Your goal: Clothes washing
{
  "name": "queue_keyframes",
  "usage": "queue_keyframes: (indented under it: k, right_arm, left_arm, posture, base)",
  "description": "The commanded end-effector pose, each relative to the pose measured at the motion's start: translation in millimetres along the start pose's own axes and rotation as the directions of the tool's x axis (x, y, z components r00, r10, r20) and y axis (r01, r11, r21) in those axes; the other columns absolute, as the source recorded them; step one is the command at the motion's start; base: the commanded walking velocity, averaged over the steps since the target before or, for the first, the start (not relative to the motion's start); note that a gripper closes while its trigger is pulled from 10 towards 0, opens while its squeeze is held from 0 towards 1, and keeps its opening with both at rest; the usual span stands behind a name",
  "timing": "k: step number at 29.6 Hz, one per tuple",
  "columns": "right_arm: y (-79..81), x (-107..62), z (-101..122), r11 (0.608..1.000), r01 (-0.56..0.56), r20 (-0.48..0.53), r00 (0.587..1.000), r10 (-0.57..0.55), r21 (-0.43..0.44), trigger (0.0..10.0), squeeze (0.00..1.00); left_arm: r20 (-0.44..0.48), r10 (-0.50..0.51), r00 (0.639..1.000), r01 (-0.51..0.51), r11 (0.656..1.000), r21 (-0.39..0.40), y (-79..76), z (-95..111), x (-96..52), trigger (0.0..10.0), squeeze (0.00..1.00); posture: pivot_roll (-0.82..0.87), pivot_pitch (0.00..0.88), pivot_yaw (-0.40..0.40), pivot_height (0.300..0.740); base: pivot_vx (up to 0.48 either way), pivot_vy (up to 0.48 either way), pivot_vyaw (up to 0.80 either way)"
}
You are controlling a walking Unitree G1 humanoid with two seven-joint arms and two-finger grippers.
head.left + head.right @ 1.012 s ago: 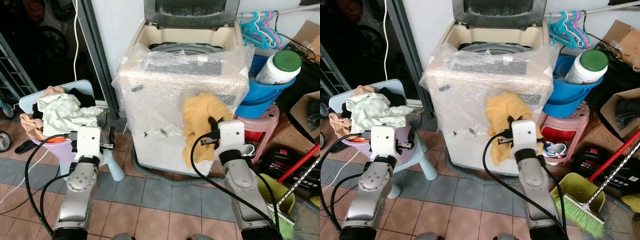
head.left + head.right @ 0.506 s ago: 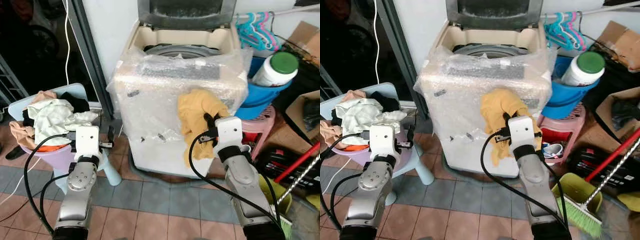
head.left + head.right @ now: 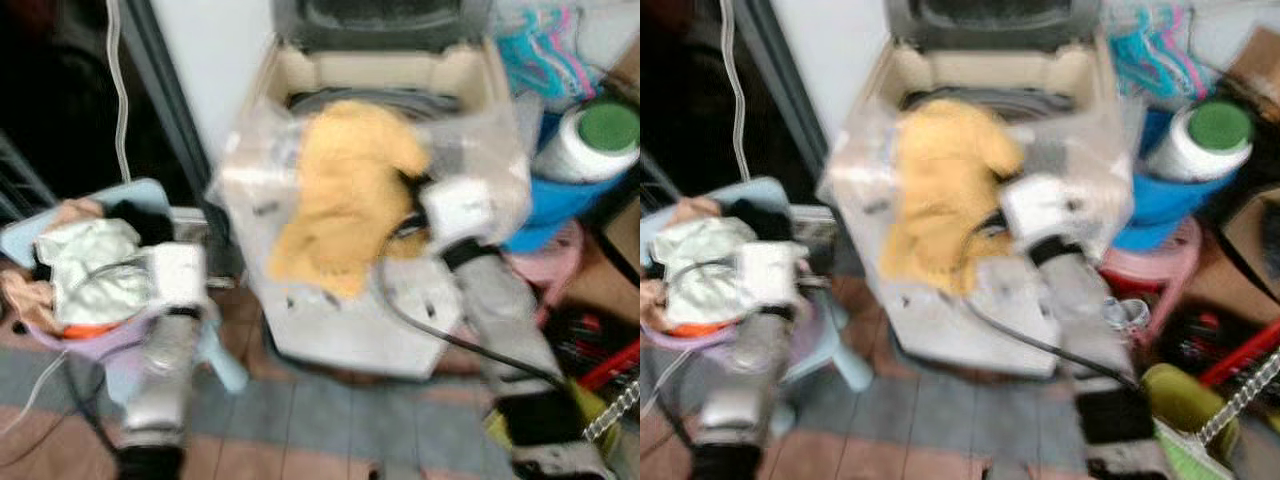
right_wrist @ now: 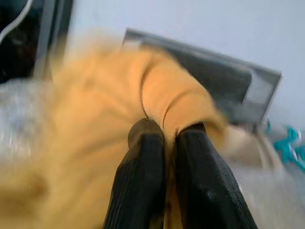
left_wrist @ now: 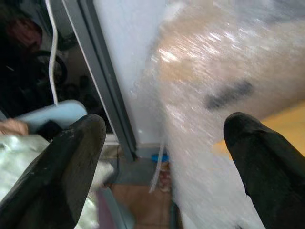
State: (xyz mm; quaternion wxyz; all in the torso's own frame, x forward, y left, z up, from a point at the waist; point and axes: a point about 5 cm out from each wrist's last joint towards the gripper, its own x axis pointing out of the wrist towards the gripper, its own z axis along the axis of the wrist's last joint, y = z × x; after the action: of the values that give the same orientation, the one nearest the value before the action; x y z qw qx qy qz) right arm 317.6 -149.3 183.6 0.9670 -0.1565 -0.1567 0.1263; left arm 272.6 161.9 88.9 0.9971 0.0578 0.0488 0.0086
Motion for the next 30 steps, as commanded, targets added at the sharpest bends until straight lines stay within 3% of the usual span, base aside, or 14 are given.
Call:
queue_keyframes:
  k: [1, 10, 11, 12, 17, 19, 21, 22, 23, 24, 25, 27, 30]
  right_arm:
    - [-0.8, 17.8, 23.8, 1.0, -0.02, 0.099, 0.995, 0.018, 0.015, 10.0, 0.0]
    - [-30.7, 60.0, 58.3, 0.997, -0.005, 0.199, 0.98, 0.022, -0.082, 10.0, 0.0]
    - [-37.5, 65.4, 63.1, 0.997, 0.027, 0.209, 0.978, -0.011, -0.075, 10.0, 0.0]
    - [-56.6, 75.1, 72.3, 0.99, 0.137, 0.22, 0.967, -0.129, -0.022, 10.0, 0.0]
    - [-103.9, 78.6, 80.9, 0.893, 0.437, 0.184, 0.874, -0.449, 0.105, 10.0, 0.0]
    - [-109.6, 76.7, 74.1, 0.873, 0.476, 0.147, 0.861, -0.487, 0.109, 10.0, 0.0]
    - [-96.8, 78.3, 57.9, 0.904, 0.418, 0.103, 0.899, -0.426, 0.094, 10.0, 0.0]
    - [-87.5, 77.5, 49.7, 0.918, 0.38, 0.077, 0.918, -0.389, 0.111, 10.0, 0.39]
    - [-81.4, 76.8, 44.6, 0.926, 0.357, 0.06, 0.929, -0.366, 0.124, 10.0, 0.39]
    - [-68.4, 73.8, 34.2, 0.942, 0.304, 0.028, 0.95, -0.311, 0.144, 10.0, 1.0]
    - [-68.4, 73.8, 34.2, 0.942, 0.304, 0.028, 0.95, -0.311, 0.144, 10.0, 1.0]
    - [-44.7, 64.8, 18.6, 0.962, 0.206, -0.01, 0.978, -0.207, 0.18, 10.0, 1.0]
    - [-37.3, 59.8, 15.4, 0.965, 0.175, -0.011, 0.984, -0.176, 0.195, 10.0, 1.0]
  left_arm:
    - [-0.001, 0.041, 0.999, -0.041, 0.999, 0.015, 13.7, -0.1, -1.5, 10.0, 0.0]
    - [0.001, 0.038, 0.999, -0.038, 0.999, 0.003, 9.2, 1.1, 0.2, 10.0, 0.0]
    - [0.004, 0.034, 0.999, -0.034, 0.999, 0.001, 8.3, 1.7, 0.6, 10.0, 0.0]
    - [0.002, 0.029, 1.0, -0.029, 1.0, 0.003, 7.2, 1.7, 0.8, 10.0, 0.0]
    - [-0.001, 0.033, 0.999, -0.033, 0.999, 0.003, 6.8, 1.2, -0.2, 10.0, 0.0]
    - [-0.003, 0.04, 0.999, -0.04, 0.999, 0.003, 7.4, 0.5, -1.1, 10.0, 0.0]
    - [-0.004, 0.045, 0.999, -0.045, 0.999, 0.003, 7.3, 0.3, -1.7, 10.0, 0.0]
    - [-0.004, 0.044, 0.999, -0.044, 0.999, 0.003, 6.9, 0.4, -1.8, 10.0, 0.0]
    - [-0.004, 0.044, 0.999, -0.044, 0.999, 0.004, 6.7, 0.5, -1.8, 10.0, 0.0]
    - [-0.003, 0.042, 0.999, -0.042, 0.999, 0.004, 6.4, 0.6, -1.7, 10.0, 0.0]
    - [-0.003, 0.042, 0.999, -0.042, 0.999, 0.004, 6.4, 0.6, -1.7, 10.0, 0.0]
    - [-0.002, 0.036, 0.999, -0.036, 0.999, 0.005, 4.9, 1.0, -1.0, 10.0, 0.0]
    - [-0.002, 0.032, 0.999, -0.032, 0.999, 0.005, 4.4, 1.0, -0.4, 10.0, 0.0]
  posture:
    - [-0.03, 0.0, 0.044, 0.74]
    - [-0.03, 0.0, 0.041, 0.74]
    - [-0.03, 0.0, 0.039, 0.74]
    - [-0.03, 0.0, 0.037, 0.74]
    - [-0.02, 0.0, 0.026, 0.74]
    - [-0.02, 0.0, 0.025, 0.74]
    - [-0.02, 0.0, 0.023, 0.74]
    - [-0.02, 0.0, 0.023, 0.74]
    - [-0.02, 0.0, 0.023, 0.74]
    - [-0.02, 0.0, 0.027, 0.74]
    - [-0.02, 0.0, 0.027, 0.74]
    - [-0.03, 0.0, 0.028, 0.74]
    - [-0.03, 0.0, 0.03, 0.74]
  base:
    - [0.394, 0.27, 0.0]
    - [0.207, 0.153, 0.0]
    - [0.0, 0.0, 0.0]
    - [0.0, 0.0, 0.0]
    - [0.0, 0.0, 0.0]
    - [0.0, 0.0, 0.0]
    - [0.0, 0.0, 0.0]
    - [0.0, 0.0, 0.0]
    - [0.0, 0.0, 0.0]
    - [0.0, 0.0, 0.0]
    - [0.0, 0.0, 0.0]
    - [0.0, 0.0, 0.0]
    - [0.0, 0.0, 0.0]
